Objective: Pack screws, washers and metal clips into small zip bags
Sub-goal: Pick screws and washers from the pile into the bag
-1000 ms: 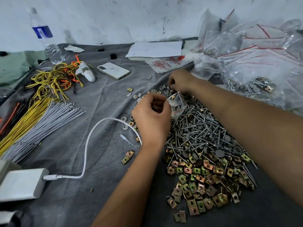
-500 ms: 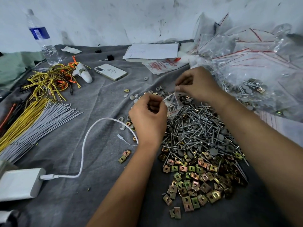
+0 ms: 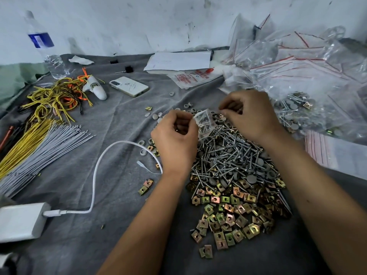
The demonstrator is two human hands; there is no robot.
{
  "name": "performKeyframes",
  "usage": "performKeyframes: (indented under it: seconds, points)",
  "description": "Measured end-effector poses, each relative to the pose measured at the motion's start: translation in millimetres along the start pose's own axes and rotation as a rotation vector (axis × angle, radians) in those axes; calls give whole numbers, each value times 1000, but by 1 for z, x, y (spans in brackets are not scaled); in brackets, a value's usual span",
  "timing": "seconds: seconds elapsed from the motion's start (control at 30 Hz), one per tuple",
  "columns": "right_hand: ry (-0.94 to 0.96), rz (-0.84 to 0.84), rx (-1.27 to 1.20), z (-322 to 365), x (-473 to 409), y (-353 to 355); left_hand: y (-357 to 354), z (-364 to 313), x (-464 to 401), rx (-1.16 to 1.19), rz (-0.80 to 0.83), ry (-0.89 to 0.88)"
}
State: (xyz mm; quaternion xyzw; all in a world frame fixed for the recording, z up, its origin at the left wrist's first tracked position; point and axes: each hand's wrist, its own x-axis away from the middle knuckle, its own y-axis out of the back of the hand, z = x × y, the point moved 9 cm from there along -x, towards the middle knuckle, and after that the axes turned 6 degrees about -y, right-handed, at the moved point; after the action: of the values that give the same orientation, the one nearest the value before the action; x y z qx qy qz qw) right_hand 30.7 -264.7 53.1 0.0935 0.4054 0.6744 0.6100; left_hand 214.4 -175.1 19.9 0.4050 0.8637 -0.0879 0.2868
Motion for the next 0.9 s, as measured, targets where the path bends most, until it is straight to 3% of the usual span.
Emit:
performKeyframes:
  seconds: [0.1,0.2,0.5,0.6,0.77,0.9]
  points:
    - [-45,244,296,-26,-14,-30,0,1,0,11,-1,5]
    - [-26,374,386,-31,-24,-49,0,3,0,29,-6,15]
    - [-67,339,350,-41,-28,-43,7,6,0,82,-74,38]
    - [-96,312,327,-43,-25,-33,12,8,-2,109,-132,56]
    - [-83,430,425,-46,-19,-31,25,9,-2,152,-259,73]
    - [-101,371,377,-46,-16,-22,32,7,-1,172,-336,60]
